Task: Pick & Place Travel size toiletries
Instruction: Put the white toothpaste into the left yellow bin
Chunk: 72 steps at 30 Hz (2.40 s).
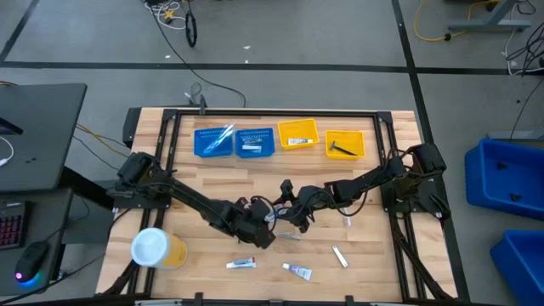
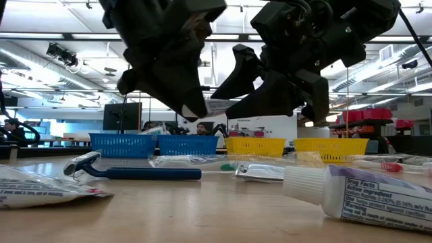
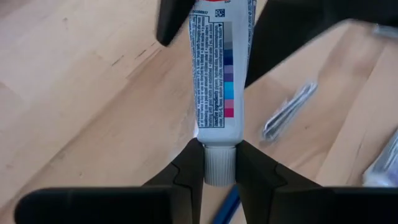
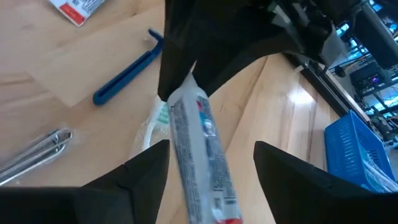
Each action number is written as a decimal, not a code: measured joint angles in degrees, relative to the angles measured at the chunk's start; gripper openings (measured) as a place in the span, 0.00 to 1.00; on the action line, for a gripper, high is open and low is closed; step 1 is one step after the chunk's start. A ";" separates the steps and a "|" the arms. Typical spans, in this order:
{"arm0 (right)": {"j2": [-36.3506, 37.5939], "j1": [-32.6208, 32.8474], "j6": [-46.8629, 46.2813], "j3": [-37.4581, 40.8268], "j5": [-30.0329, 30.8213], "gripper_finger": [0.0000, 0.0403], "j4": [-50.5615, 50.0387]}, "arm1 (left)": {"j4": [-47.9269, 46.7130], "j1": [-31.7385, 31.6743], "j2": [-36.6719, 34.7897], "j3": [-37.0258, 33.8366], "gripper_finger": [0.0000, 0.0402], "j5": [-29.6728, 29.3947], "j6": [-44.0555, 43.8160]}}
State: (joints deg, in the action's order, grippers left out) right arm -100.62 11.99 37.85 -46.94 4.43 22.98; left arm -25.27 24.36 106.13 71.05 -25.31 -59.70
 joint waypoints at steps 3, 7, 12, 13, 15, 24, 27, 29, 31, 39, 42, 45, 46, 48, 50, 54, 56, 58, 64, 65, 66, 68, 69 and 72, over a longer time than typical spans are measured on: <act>0.00 0.00 0.17 0.00 -0.08 0.57 0.04 | 1.48 -0.04 0.00 0.00 0.19 -0.23 -0.89; 0.00 0.05 0.20 0.00 -0.20 0.54 -0.07 | 4.15 -0.04 0.00 0.00 0.18 -0.09 -2.37; 0.00 0.00 2.05 0.00 0.01 0.46 -0.13 | 3.95 -0.10 -0.02 0.00 0.20 -0.55 -6.46; 0.00 0.00 2.27 0.00 0.02 0.44 -0.13 | 3.95 -0.21 -0.02 0.00 0.19 -0.77 -7.30; 0.00 0.00 2.29 0.00 0.01 0.41 -0.16 | 3.95 -0.37 -0.02 0.00 0.19 -0.87 -8.51; 0.00 0.00 2.19 0.00 -0.03 0.29 -0.22 | 4.37 -1.32 -0.07 0.00 0.20 2.29 -11.81; 0.00 0.00 2.09 0.00 -0.15 0.27 -0.25 | 4.39 -1.50 -0.11 0.04 0.19 3.19 -12.42; 0.00 0.00 0.84 0.00 -0.13 0.26 -0.26 | 4.37 -1.59 -0.13 0.04 0.19 3.36 -12.98; 0.00 0.00 -0.75 0.00 -0.13 0.26 -0.43 | 4.40 -1.67 -0.13 0.04 0.19 3.48 -13.69; 0.05 0.02 0.26 0.00 -0.26 0.22 -2.58 | 6.41 -1.70 -0.04 0.00 0.19 4.51 -15.20; 0.09 0.02 2.31 -0.02 -0.22 0.19 -3.02 | 6.49 -1.72 -0.04 -0.02 0.20 4.47 -15.32; 0.09 0.02 3.13 -0.02 -0.10 0.16 -3.20 | 6.55 -2.03 -0.04 -0.02 0.20 4.92 -15.23; 0.09 0.02 3.37 -0.02 0.03 0.16 -3.27 | 6.55 -2.15 -0.04 -0.02 0.19 5.07 -15.11; 0.09 0.05 3.78 -0.02 1.60 0.14 -3.38 | 6.48 -2.31 -0.04 -0.02 0.19 5.00 -15.07; 0.09 0.09 3.82 -0.02 3.69 0.14 -3.50 | 6.37 -2.41 -0.04 -0.02 0.19 4.79 -14.82; 0.09 0.09 3.82 -0.02 4.39 0.14 -3.52 | 6.33 -2.62 -0.04 -0.04 0.20 4.79 -14.71; 0.09 0.09 3.82 -0.02 4.46 0.14 -3.56 | 6.36 -2.71 -0.04 -0.04 0.20 4.81 -14.68; 0.09 0.15 3.84 -0.02 4.72 0.14 -3.69 | 6.36 -3.01 -0.04 -0.04 0.19 5.07 -14.63; 0.09 0.15 4.87 -0.02 4.52 0.13 -5.06 | 6.49 -3.82 -0.04 -0.04 0.23 6.22 -13.57; 0.09 0.15 4.89 -0.02 4.51 0.13 -5.59 | 6.52 -3.92 -0.04 -0.04 0.24 6.62 -13.38; 0.09 0.15 5.03 -0.02 4.47 0.13 -6.05 | 6.65 -4.07 -0.04 -0.04 0.25 7.08 -13.06; 0.09 0.14 5.75 -0.02 4.46 0.13 -6.77 | 6.79 -4.27 -0.04 -0.04 0.25 7.61 -11.86; 0.09 0.13 6.23 -0.02 4.46 0.13 -7.00 | 6.79 -4.37 -0.04 -0.04 0.25 7.70 -11.32; 0.09 0.11 7.01 -0.02 4.44 0.13 -7.22 | 6.79 -4.73 -0.04 -0.04 0.26 8.30 -10.21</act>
State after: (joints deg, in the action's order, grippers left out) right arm -100.53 12.10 44.85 -46.96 8.86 15.77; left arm -18.48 19.63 106.08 71.00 -17.01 -69.91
